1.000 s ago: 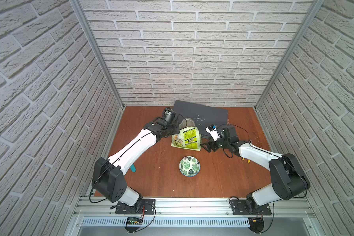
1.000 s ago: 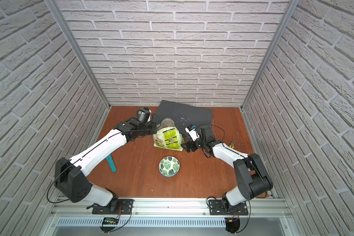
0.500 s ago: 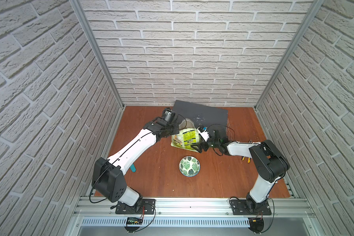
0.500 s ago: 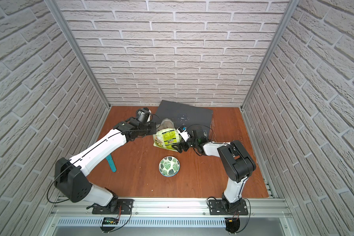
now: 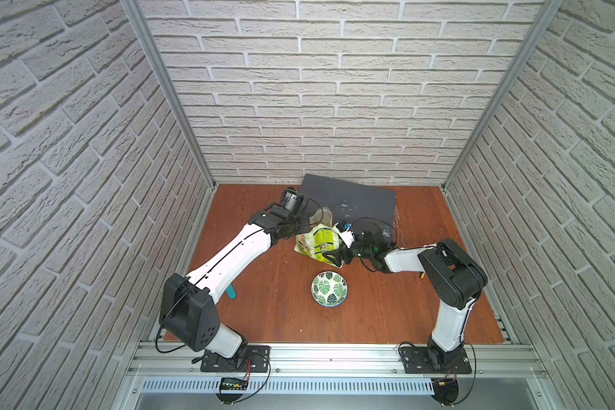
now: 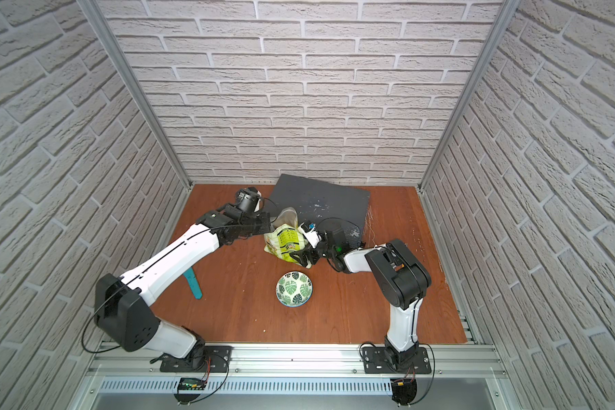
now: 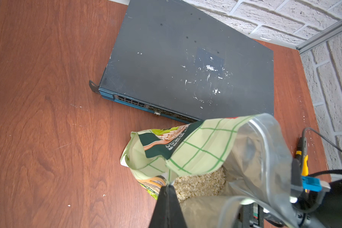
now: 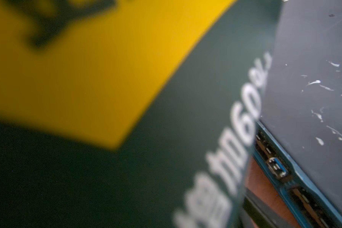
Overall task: Pour the oats into the breakfast bowl
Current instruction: Pick up the oats bag from the center of the board.
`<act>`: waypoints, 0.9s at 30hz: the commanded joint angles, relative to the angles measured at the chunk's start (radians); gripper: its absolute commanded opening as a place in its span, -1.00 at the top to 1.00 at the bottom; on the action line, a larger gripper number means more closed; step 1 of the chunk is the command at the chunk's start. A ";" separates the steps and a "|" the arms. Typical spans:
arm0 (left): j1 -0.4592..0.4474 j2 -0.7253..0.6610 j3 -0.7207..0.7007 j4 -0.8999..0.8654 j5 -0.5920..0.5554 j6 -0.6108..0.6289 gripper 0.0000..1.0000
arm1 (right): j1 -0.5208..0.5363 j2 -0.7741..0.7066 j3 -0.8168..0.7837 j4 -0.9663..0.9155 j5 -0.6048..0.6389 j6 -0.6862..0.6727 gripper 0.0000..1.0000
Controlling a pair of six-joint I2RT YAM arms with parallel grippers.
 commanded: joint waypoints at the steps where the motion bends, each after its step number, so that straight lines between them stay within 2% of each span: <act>1: 0.010 0.010 -0.015 -0.058 -0.021 0.008 1.00 | 0.011 0.012 -0.025 -0.006 0.062 -0.018 -0.93; 5: 0.010 0.003 -0.027 -0.060 -0.033 0.004 1.00 | 0.011 -0.004 -0.040 -0.050 0.087 -0.041 -0.58; 13: 0.013 -0.033 -0.063 -0.090 -0.076 -0.009 1.00 | 0.010 -0.038 -0.050 -0.110 0.154 -0.079 0.59; 16: 0.013 -0.052 -0.084 -0.095 -0.076 -0.014 1.00 | 0.009 -0.068 -0.042 -0.126 0.188 -0.097 0.92; 23: 0.012 -0.102 -0.124 -0.089 -0.051 -0.014 1.00 | -0.009 -0.136 -0.044 -0.127 0.235 -0.071 0.93; 27: 0.012 -0.133 -0.128 -0.067 -0.002 0.000 1.00 | -0.007 -0.238 -0.078 -0.107 0.275 -0.090 0.94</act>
